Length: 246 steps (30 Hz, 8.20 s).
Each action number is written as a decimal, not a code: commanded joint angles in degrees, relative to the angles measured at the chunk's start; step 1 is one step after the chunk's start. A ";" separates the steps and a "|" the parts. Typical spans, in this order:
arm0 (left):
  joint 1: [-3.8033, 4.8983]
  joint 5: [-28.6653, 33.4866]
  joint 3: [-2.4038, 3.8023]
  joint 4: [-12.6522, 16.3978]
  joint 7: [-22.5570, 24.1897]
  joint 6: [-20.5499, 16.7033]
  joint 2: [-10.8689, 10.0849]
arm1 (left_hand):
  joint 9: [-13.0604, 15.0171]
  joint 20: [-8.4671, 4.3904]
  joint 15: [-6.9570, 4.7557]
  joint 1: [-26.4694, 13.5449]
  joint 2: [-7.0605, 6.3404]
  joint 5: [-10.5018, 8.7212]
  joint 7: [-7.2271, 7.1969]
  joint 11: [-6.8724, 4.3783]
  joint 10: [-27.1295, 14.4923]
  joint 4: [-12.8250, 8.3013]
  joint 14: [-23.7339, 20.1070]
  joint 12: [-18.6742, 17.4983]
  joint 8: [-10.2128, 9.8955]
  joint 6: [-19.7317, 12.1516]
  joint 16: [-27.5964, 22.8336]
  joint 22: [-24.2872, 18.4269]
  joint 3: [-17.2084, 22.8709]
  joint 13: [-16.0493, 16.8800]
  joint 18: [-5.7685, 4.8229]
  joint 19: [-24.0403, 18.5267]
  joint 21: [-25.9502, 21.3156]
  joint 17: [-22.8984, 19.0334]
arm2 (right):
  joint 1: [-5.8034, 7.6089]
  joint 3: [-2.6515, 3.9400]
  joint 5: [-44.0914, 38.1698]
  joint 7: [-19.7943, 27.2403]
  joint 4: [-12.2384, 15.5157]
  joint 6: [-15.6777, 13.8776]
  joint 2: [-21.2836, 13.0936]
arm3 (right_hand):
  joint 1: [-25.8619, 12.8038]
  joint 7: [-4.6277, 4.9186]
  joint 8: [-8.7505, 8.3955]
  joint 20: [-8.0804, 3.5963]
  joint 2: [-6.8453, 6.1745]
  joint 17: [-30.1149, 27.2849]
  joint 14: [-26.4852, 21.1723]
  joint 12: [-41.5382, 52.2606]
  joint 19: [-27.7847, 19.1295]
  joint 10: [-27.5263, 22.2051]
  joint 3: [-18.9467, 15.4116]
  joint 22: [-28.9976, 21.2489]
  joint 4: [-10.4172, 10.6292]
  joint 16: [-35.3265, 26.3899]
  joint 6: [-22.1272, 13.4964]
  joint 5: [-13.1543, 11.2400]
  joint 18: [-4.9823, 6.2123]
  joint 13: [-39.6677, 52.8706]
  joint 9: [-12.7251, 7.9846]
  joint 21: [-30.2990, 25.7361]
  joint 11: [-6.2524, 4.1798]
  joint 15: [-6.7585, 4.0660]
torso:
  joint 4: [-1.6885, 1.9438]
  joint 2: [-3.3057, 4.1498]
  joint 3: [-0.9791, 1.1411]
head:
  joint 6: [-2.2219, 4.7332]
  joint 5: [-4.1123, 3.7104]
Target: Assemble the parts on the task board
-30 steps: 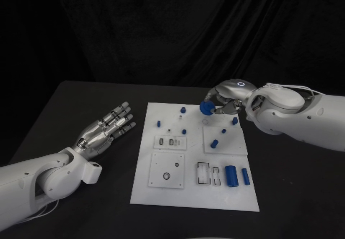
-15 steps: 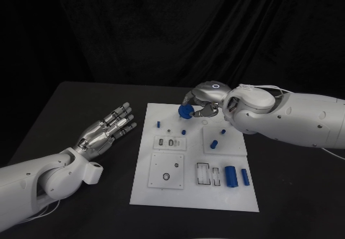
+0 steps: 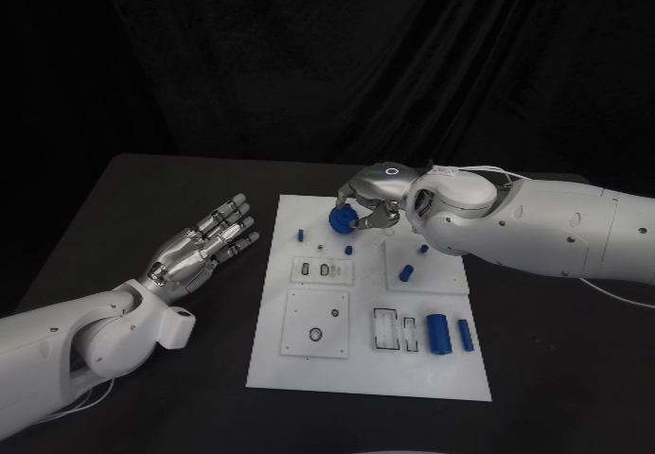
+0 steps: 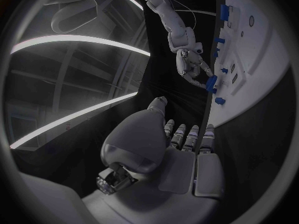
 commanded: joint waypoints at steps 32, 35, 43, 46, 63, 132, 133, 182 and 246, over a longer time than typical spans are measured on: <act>-0.02 0.00 0.04 -0.37 7.49 1.26 0.37 | -0.02 0.40 0.52 -0.18 0.43 0.35 0.40 0.65 -0.02 -0.23 0.12 0.27 0.13 -0.17 0.29 0.07 0.62 0.05 0.61 0.05 0.28 0.08 | -1.01 0.06 -0.42 -1.01 -3.06 5.51 2.23 | -0.26 -0.96 -13.90 -0.48 -1.49 15.09 6.04 -0.06 0.10 5.36 4.69 10.15 -0.47 0.16 -17.00 -1.66 1.44 14.65 5.31 -5.02 -0.82 -0.70 | -0.14 0.00 -0.01 | -0.65 0.25; -0.03 0.00 0.04 -0.44 7.47 1.31 0.39 | -0.02 0.40 0.52 -0.18 0.43 0.35 0.40 0.65 -0.02 -0.23 0.12 0.27 0.13 -0.17 0.29 0.07 0.62 0.05 0.61 0.05 0.28 0.08 | -1.01 0.06 -0.42 -0.74 -2.91 4.59 1.97 | -0.28 -0.97 -13.86 -0.51 -1.47 15.09 6.04 -0.10 0.07 5.27 4.69 10.12 -0.46 0.16 -16.66 -1.78 1.45 14.58 5.41 -5.07 -0.84 -0.71 | -0.17 0.00 0.00 | -0.66 0.31; -0.05 0.00 0.05 -0.27 7.50 1.21 0.00 | -0.02 0.40 0.52 -0.18 0.43 0.35 0.40 0.65 -0.02 -0.23 0.12 0.27 0.13 -0.17 0.29 0.07 0.62 0.05 0.61 0.05 0.28 0.08 | 0.02 0.09 -0.42 0.07 -0.44 -2.07 -1.07 | -0.66 -0.74 -12.57 -0.63 -1.27 15.09 6.04 0.14 0.28 5.82 4.69 10.31 -0.25 0.16 -11.02 -2.43 1.37 15.04 6.59 -4.94 -0.78 -0.78 | -0.19 0.00 0.03 | -0.37 0.55; -0.05 0.00 0.05 -0.13 7.46 1.10 -0.22 | -0.02 0.40 0.52 -0.18 0.43 0.35 0.40 0.65 -0.02 -0.23 0.12 0.27 0.13 -0.17 0.29 0.07 0.62 0.05 0.61 0.05 0.28 0.08 | 1.53 0.09 -0.42 -0.41 2.05 -3.91 -3.80 | -1.34 -0.46 -12.09 -0.56 -1.29 15.09 6.04 0.15 0.77 5.86 4.33 10.71 0.28 0.16 -8.96 -3.98 1.19 15.07 6.24 -4.45 -0.59 -0.64 | -0.19 -0.01 0.04 | -0.36 0.64; -0.06 0.00 0.04 0.31 7.23 0.74 -0.56 | 0.00 0.43 0.56 -0.24 0.46 0.36 0.44 0.68 0.05 -0.32 0.18 0.29 0.15 -0.08 0.31 0.08 0.79 0.07 0.60 0.09 0.31 0.10 | 3.47 -0.02 -0.31 -4.50 11.60 -4.41 -21.91 | -6.62 -0.27 -11.46 -0.52 -1.46 15.09 6.04 0.15 3.96 5.86 -1.44 13.49 7.63 0.16 -2.76 -17.67 -0.05 15.07 4.71 -0.56 -0.47 -0.64 | -0.29 -0.08 -0.08 | -0.74 0.20; -0.39 0.00 0.05 -0.97 6.26 2.15 0.66 | -0.04 0.52 0.66 -0.38 0.49 0.41 0.47 0.76 -0.05 -0.56 0.13 0.26 0.10 -0.36 0.29 0.07 1.19 0.04 0.58 0.07 0.30 0.07 | -5.20 -0.11 -0.12 -6.64 5.64 -1.74 -22.42 | -1.85 0.22 -11.57 -0.36 -1.31 15.09 6.04 0.15 2.73 5.86 -2.04 12.63 8.66 0.16 0.17 -9.89 0.54 15.07 4.21 -2.85 -0.15 -0.42 | -0.22 -0.02 0.02 | -1.78 -0.04; -0.39 0.00 0.05 -0.98 6.24 2.16 0.66 | -0.04 0.52 0.66 -0.38 0.49 0.41 0.47 0.76 -0.05 -0.56 0.13 0.26 0.10 -0.36 0.29 0.07 1.19 0.04 0.58 0.07 0.30 0.07 | -5.21 -0.11 -0.12 -6.60 5.61 -1.77 -22.37 | -1.65 0.20 -11.26 -0.36 -1.27 15.09 6.04 0.15 2.72 5.86 -1.97 12.61 8.59 0.16 0.79 -9.22 0.55 15.07 4.40 -2.89 -0.15 -0.43 | -0.22 -0.02 0.02 | -1.78 -0.04; -0.57 0.05 0.05 -1.20 5.31 2.29 1.03 | -0.05 0.66 0.80 -0.57 0.56 0.39 0.56 0.93 -0.03 -0.76 0.13 0.27 0.09 -0.47 0.28 0.07 1.63 0.06 0.56 0.08 0.32 0.07 | -3.78 -0.01 -0.95 -8.91 18.56 -11.89 -15.71 | 1.46 -0.63 -4.97 -1.22 1.41 15.09 6.04 0.15 2.87 5.86 -0.38 12.79 5.21 0.16 7.90 -1.05 0.59 15.07 14.38 -3.23 -0.84 -1.21 | -0.08 -0.06 0.00 | -2.31 0.26; -0.63 0.06 0.06 -2.01 4.65 3.21 1.69 | -0.07 0.67 0.79 -0.78 0.67 0.41 0.54 0.91 -0.10 -0.82 0.07 0.25 0.07 -0.65 0.26 0.04 1.97 0.04 0.56 0.01 0.26 0.05 | -9.16 0.05 -6.40 -12.94 14.12 -3.17 -5.16 | -1.67 0.59 -8.99 -0.27 -1.38 15.09 6.04 0.15 2.06 5.86 -1.16 12.22 3.16 0.16 3.50 -9.35 1.08 15.07 16.40 -5.31 0.17 -0.29 | -0.16 -0.06 0.01 | -4.19 0.69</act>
